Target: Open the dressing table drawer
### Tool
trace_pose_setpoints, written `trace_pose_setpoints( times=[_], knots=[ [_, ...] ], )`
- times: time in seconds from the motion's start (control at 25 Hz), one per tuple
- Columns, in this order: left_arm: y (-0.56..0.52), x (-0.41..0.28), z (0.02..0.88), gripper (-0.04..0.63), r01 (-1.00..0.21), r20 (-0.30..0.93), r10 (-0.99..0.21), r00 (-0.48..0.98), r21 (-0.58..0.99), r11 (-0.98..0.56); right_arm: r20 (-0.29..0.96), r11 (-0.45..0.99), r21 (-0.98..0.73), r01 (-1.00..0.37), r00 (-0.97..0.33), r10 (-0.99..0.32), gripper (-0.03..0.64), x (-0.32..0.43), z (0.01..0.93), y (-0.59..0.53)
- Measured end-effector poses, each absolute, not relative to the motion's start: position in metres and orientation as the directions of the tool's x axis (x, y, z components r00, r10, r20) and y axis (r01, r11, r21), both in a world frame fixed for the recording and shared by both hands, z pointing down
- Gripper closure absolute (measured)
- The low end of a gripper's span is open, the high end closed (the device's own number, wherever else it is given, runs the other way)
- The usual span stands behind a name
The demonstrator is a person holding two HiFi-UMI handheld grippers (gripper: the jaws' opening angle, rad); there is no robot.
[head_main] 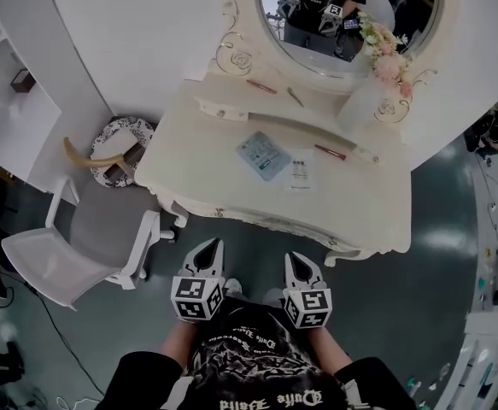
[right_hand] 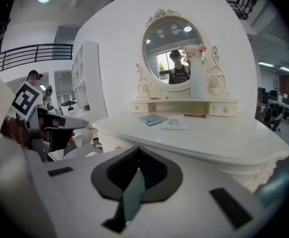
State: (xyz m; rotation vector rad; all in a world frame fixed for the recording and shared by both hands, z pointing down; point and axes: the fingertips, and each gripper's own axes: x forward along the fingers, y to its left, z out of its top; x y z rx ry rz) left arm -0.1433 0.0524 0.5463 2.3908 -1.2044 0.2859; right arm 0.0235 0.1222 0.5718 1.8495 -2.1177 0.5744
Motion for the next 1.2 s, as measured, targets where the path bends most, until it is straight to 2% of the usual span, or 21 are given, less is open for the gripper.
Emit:
trace_pose_setpoints(
  times=[0.52, 1.2],
  knots=[
    [0.034, -0.144, 0.545, 0.578, -0.783, 0.37, -0.69, 0.622, 0.283, -0.554, 0.43, 0.061, -0.144, -0.988, -0.118, -0.895, 0.606, 0.019, 0.565, 0.111],
    [-0.015, -0.136, 0.553, 0.578, -0.853, 0.42, -0.743, 0.521, 0.263, -0.45, 0.433, 0.175, -0.194, -0.965, -0.245, -0.867, 0.606, 0.039, 0.566, 0.031]
  ],
)
